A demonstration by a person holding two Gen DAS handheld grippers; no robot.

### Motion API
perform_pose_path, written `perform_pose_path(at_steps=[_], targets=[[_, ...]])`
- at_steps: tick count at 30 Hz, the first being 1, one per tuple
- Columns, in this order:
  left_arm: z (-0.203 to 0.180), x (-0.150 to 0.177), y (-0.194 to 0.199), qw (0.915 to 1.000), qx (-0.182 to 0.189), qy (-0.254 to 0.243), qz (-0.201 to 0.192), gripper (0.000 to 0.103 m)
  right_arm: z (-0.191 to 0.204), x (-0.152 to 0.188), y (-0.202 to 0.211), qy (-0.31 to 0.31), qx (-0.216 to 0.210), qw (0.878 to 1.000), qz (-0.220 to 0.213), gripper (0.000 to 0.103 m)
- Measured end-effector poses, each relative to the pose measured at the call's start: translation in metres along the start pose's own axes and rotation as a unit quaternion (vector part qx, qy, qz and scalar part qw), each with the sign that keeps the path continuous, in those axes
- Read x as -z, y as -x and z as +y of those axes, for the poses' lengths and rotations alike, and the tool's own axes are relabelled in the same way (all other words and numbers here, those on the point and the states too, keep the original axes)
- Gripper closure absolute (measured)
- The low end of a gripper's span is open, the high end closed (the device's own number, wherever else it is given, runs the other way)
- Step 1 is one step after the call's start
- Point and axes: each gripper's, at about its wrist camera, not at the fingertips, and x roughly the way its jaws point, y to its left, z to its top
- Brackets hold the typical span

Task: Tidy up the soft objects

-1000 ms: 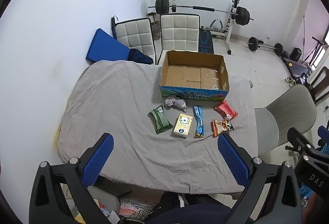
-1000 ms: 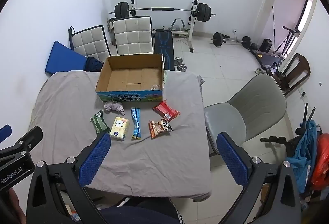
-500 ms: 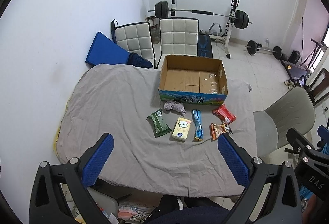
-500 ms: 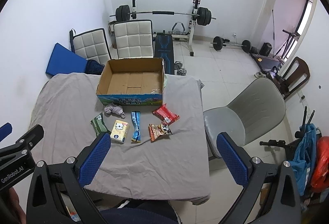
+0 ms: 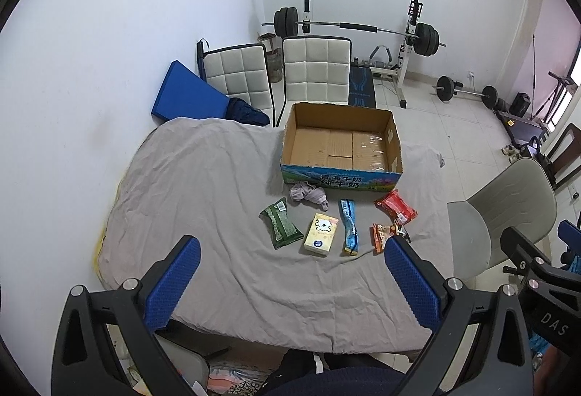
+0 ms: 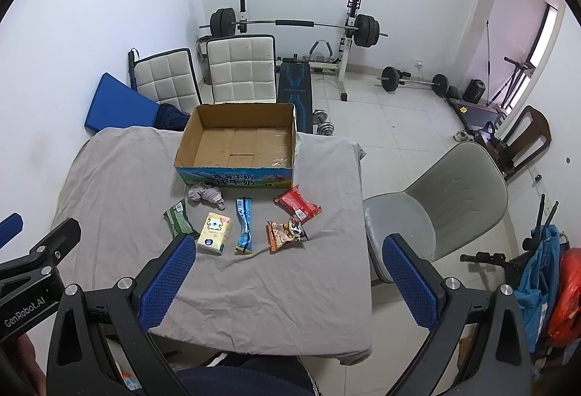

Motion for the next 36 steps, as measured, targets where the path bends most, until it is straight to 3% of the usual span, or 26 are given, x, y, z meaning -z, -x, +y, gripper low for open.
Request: perform_pose_path(at_steps=[36], targets=[[0.0057,-0.0020,-0.0024,0.9999,-0.007,0.004,-0.011,0.000,0.0001,-0.0020,0.0044,0.001,-0.007,1.000,-0.011,0.000]])
